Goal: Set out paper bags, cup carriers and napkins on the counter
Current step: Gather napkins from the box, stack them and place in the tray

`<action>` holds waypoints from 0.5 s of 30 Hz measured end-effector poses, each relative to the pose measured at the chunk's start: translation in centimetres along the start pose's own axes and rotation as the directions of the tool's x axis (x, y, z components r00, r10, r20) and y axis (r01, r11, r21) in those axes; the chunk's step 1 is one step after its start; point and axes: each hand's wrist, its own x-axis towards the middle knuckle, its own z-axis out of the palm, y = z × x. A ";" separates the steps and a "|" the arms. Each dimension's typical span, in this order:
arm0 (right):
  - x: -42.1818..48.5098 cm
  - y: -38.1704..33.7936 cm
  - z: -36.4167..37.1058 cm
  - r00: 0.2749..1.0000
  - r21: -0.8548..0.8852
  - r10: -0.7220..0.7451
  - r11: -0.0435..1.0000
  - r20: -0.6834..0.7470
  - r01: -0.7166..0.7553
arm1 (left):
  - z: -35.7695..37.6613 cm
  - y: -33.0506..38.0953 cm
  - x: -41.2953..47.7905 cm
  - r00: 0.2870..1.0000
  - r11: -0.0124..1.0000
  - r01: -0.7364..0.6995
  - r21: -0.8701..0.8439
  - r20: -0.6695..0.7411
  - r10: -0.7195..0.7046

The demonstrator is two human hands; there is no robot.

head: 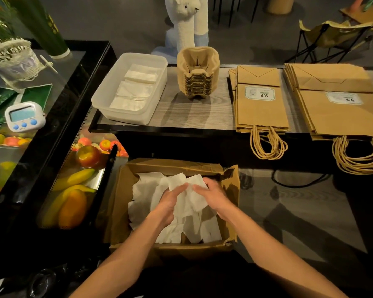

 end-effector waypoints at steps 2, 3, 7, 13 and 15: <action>0.5 -0.1 0.0 0.994 0.115 0.035 0.993 -0.104 -0.023 | -0.1 0.0 -0.1 0.998 0.988 0.059 -0.143 -0.006 -0.060; 0.7 -0.1 -0.1 0.990 0.180 0.063 0.983 -0.129 -0.039 | -0.2 0.1 -0.2 0.997 0.974 0.078 -0.215 0.008 -0.078; 0.9 0.0 -0.3 0.996 0.256 0.063 0.966 -0.067 -0.044 | -0.7 0.1 -0.5 0.992 0.935 0.126 -0.331 0.069 -0.110; 0.6 -0.8 0.8 0.998 0.072 -0.012 0.997 -0.066 0.017 | -0.3 -0.1 -0.3 0.991 0.966 0.124 -0.227 0.086 -0.107; 0.0 -1.6 0.7 0.993 0.081 -0.075 0.993 -0.091 0.083 | -0.4 -0.2 -0.3 0.991 0.972 0.127 -0.198 0.075 -0.114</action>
